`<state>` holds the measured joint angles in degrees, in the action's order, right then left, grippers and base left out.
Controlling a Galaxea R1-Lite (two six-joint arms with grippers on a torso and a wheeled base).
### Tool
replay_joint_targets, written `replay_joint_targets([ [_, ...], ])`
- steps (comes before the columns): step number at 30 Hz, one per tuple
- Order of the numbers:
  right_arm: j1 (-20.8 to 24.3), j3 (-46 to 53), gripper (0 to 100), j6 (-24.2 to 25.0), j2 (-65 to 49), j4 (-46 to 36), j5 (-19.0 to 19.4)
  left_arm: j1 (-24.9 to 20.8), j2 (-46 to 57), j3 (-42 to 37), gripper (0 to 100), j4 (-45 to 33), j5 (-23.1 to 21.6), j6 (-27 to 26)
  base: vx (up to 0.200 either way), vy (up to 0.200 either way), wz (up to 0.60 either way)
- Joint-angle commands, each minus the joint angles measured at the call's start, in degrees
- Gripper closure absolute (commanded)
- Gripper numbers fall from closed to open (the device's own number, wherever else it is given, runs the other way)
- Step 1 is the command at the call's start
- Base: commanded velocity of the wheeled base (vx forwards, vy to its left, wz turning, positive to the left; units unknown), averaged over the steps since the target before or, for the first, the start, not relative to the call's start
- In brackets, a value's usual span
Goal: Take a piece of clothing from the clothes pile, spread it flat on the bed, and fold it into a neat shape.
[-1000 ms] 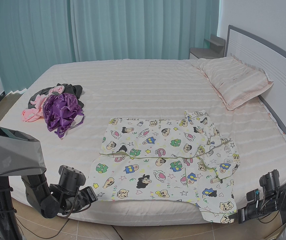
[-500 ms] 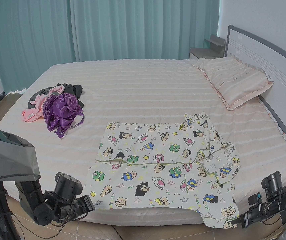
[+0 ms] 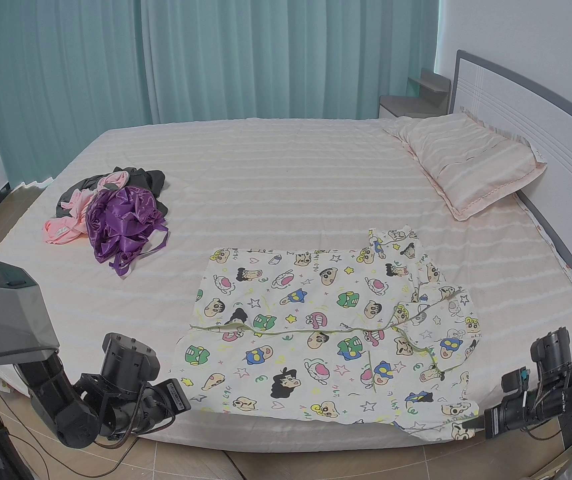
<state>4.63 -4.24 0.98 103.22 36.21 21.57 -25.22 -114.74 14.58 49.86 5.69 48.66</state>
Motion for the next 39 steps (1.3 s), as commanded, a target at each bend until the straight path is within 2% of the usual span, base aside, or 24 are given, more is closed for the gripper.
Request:
replay_joint_targets([
  [1, 0.29, -4.81, 100, 3.42, -3.55, -0.08, 0.23, 0.61, 3.82, 4.4, 100, -4.16, 0.02, 0.2, 0.0, 0.0, 0.0],
  [2, 0.29, -4.81, 100, 3.42, -3.55, -0.08, 0.23, 0.61, 3.82, 4.4, 100, -4.16, 0.02, 0.2, 0.0, 0.0, 0.0],
  [7, -0.41, -11.23, 100, 7.29, -1.88, -0.35, 0.23, 2.02, 4.44, 13.02, 100, -17.08, -1.39, 3.72, 0.0, 0.0, 0.0],
  [8, -0.41, -11.23, 100, 7.29, -1.88, -0.35, 0.23, 2.02, 4.44, 13.02, 100, -17.08, -1.39, 3.72, 0.0, 0.0, 0.0],
  [11, -0.5, -14.74, 100, 9.48, 0.49, -0.26, 0.14, 3.34, 4.08, 19.7, 100, -27.45, -4.37, 3.98, 0.0, 0.0, 0.0],
  [15, -1.12, -17.82, 100, 11.68, 2.78, 0.09, -0.12, 4.66, 3.56, 25.32, 100, -34.21, -6.13, 5.3, 0.0, 0.0, 0.0],
  [25, -3.58, -23.97, 100, 13.35, 7.26, 0.09, 0.06, 8.96, -3.04, 32.27, 100, -37.29, -8.51, 5.74, 0.0, 0.0, 0.0],
  [29, -3.84, -25.99, 100, 13.7, 9.11, 0.09, 0.14, 9.4, -3.74, 36.31, 100, -39.58, -9.74, 7.85, 0.0, 0.0, 0.0],
  [31, -3.84, -27.57, 100, 15.37, 9.9, 0.18, 0.06, 9.4, -4.35, 38.59, 100, -40.63, -10.18, 8.64, 0.0, 0.0, 0.0],
  [34, -3.84, -29.68, 100, 17.75, 10.69, 0.09, -0.21, 9.31, -5.76, 41.85, 100, -42.83, -10.18, 8.64, 0.0, 0.0, 0.0],
  [39, -4.81, -33.37, 100, 18.27, 12.8, -0.35, -0.38, 9.58, -8.84, 47.47, 100, -46.78, -10.18, 8.82, 0.0, 0.0, 0.0],
])
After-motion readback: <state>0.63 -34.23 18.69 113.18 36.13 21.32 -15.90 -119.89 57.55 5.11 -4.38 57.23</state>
